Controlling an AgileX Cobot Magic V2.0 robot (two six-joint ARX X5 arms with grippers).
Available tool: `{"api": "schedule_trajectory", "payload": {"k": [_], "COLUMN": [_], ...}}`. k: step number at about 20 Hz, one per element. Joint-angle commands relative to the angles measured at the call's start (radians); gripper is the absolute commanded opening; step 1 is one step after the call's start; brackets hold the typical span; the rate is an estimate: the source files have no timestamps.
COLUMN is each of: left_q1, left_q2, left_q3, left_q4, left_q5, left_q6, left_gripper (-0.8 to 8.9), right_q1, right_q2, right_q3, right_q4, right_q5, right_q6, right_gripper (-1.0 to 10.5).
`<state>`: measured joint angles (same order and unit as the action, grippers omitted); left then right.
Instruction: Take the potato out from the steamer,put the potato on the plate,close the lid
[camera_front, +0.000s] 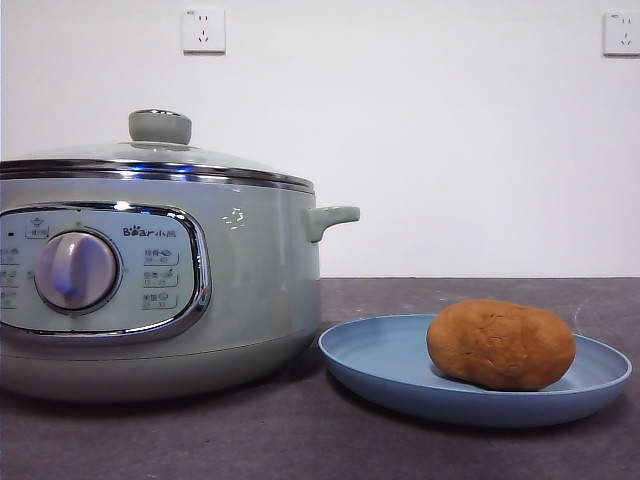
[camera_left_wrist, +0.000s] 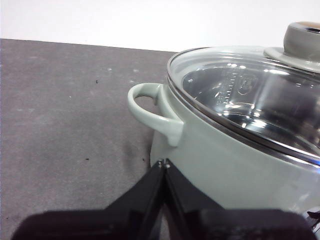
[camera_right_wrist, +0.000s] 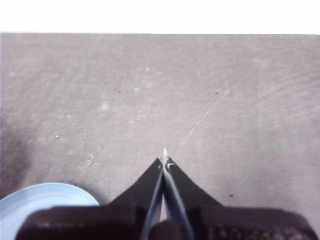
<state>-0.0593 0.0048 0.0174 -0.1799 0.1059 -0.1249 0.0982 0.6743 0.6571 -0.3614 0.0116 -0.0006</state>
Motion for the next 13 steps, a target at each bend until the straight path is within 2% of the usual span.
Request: {"api": "schedule_trajectory", "payload": {"k": [1,3,5,7,10,13], "left_q1": [0.003,0.003,0.003,0.003,0.003,0.003], "left_q2": [0.0,0.0,0.0,-0.001,0.0,0.0], "left_q3": [-0.013,-0.013,-0.013,-0.013,-0.013,-0.013], "left_q4": [0.002,0.002,0.002,0.002,0.002,0.002], "left_q5": [0.0,0.0,0.0,0.0,0.0,0.0], "left_q6": [-0.005,-0.005,-0.006,-0.006,-0.006,-0.005], "left_gripper": [-0.03,-0.03,-0.03,-0.03,-0.03,-0.03], "right_q1": [-0.045,-0.085,-0.121,-0.139,-0.16,-0.163], "right_q2": [-0.06,-0.105,-0.155,-0.198,-0.293,-0.429], "right_q3": [-0.167,-0.291,-0.397,-0.467,-0.568,-0.652], "right_q4": [0.09,0.168,0.261,0.347,0.455,0.455], "right_q5": [-0.057,-0.111,-0.146,-0.146,-0.145,-0.143], "right_q6": [-0.008,0.0,0.039,0.075,0.09,0.091], "right_gripper": [0.0,0.0,0.0,0.0,0.0,0.0]}}
